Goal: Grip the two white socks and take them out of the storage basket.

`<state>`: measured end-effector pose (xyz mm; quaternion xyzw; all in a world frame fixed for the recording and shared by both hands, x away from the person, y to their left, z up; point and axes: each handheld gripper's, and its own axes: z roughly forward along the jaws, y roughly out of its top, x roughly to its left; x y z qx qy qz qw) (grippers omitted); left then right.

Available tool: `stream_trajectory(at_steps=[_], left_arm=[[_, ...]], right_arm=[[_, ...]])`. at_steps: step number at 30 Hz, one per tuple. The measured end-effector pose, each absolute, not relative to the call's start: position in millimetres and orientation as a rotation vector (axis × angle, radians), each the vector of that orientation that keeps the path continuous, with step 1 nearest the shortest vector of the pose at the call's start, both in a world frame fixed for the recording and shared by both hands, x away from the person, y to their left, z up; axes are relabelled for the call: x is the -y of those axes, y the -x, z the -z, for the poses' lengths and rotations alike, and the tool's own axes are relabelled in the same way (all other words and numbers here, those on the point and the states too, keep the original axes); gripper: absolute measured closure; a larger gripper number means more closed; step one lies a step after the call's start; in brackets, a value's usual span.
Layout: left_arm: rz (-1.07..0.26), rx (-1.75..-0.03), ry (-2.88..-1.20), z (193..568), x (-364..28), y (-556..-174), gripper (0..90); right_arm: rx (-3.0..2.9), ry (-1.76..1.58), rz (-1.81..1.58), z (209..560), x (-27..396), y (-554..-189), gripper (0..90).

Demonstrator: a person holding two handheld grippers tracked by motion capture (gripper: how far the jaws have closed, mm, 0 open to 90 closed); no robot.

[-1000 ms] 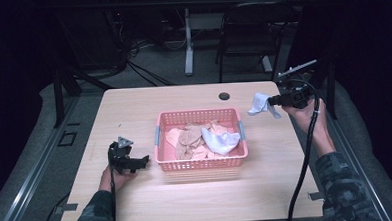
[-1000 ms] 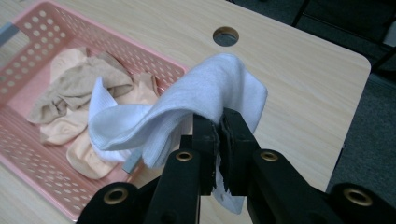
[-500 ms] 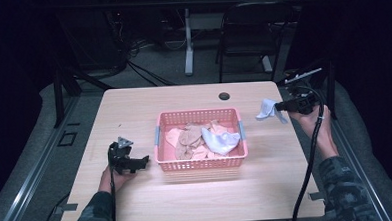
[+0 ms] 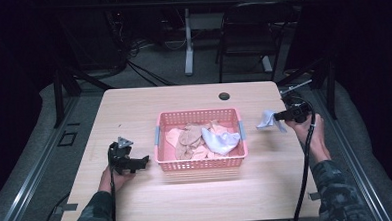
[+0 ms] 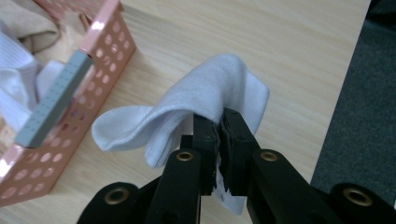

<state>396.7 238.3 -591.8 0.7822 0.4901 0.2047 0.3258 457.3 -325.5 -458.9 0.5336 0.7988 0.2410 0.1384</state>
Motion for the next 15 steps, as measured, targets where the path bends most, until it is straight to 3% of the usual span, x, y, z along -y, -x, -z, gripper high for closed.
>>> stream_trajectory(at_steps=[9, 15], left_arm=[[-0.536, -1.287, -2.045, 592, -238, -397, 0.3], [-0.536, -1.284, -2.05, 592, -238, -397, 0.3]], right_arm=[[-2.348, -1.556, -0.544, 518, 311, -466, 85.0], [-2.38, -1.61, -0.499, 534, 309, -468, 80.5]])
